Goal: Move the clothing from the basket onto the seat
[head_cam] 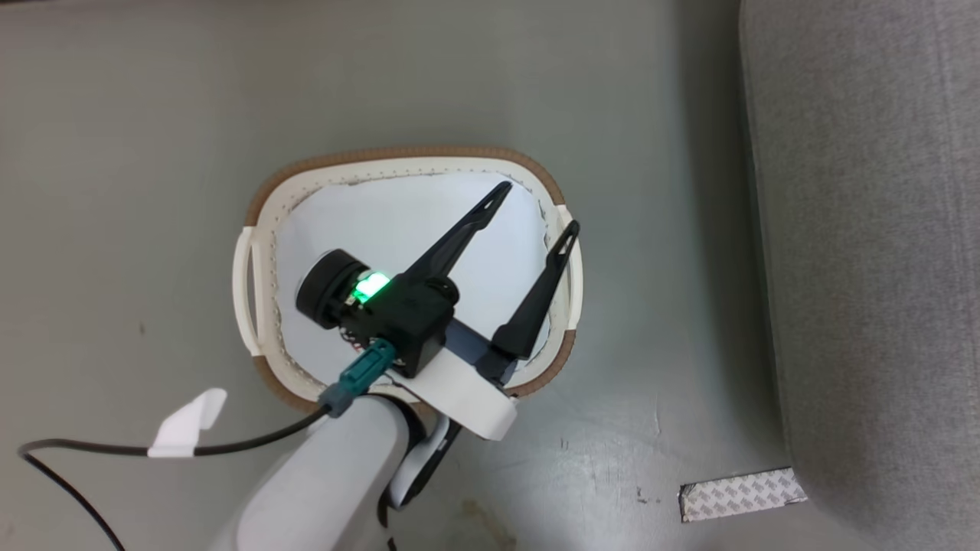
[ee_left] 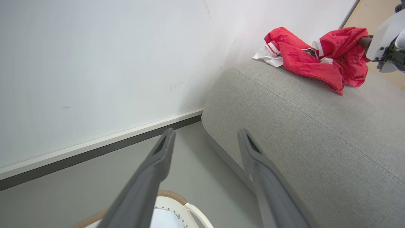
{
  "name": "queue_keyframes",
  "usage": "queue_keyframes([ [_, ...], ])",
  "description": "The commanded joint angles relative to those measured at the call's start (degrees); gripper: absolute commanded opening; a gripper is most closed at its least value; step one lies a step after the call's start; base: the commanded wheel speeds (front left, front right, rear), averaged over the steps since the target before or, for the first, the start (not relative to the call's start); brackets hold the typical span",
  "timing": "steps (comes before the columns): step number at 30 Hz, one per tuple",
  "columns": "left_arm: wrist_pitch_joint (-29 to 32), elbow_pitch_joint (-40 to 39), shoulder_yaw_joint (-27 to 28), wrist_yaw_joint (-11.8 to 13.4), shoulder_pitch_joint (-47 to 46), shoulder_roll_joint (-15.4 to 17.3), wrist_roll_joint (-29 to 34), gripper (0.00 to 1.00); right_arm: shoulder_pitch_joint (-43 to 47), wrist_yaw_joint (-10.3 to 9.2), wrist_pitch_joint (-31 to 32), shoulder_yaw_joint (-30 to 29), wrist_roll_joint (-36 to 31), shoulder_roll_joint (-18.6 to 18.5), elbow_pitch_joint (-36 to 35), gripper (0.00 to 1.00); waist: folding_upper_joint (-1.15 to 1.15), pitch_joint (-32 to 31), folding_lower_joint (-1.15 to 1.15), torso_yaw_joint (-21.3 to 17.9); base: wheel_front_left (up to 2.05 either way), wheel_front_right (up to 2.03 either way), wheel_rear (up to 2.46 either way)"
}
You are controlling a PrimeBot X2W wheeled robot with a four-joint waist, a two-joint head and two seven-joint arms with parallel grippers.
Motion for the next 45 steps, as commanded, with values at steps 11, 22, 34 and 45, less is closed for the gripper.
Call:
queue_keyframes([
  [11,-3.87,3.41,3.85,3.09,5.47,2.32,-3.07,1.0,6.97,-0.13,-4.97,12.11,-1.56,5.85,4.29,1.0,0.0,-10.0,0.0,-2.83,0.0,0.0,0.0],
  [22,-6.46,5.34,10.77,6.76,15.0,2.33,-6.58,1.0,27.92,-0.13,-5.0,31.03,17.2,10.86,-11.7,1.0,0.0,-20.87,0.0,-1.17,0.0,0.0,0.0],
  [34,-6.49,8.25,18.72,5.05,27.76,2.38,-7.03,1.0,51.1,-0.13,-4.93,42.24,26.7,12.6,-30.93,1.0,0.0,-30.0,0.0,3.83,0.0,0.0,0.0],
  [45,-6.5,8.0,29.47,3.58,37.99,-2.38,-0.54,1.0,64.26,-0.13,-4.92,50.48,34.17,12.89,-32.95,1.0,0.0,-36.54,0.0,5.2,0.0,0.0,0.0],
])
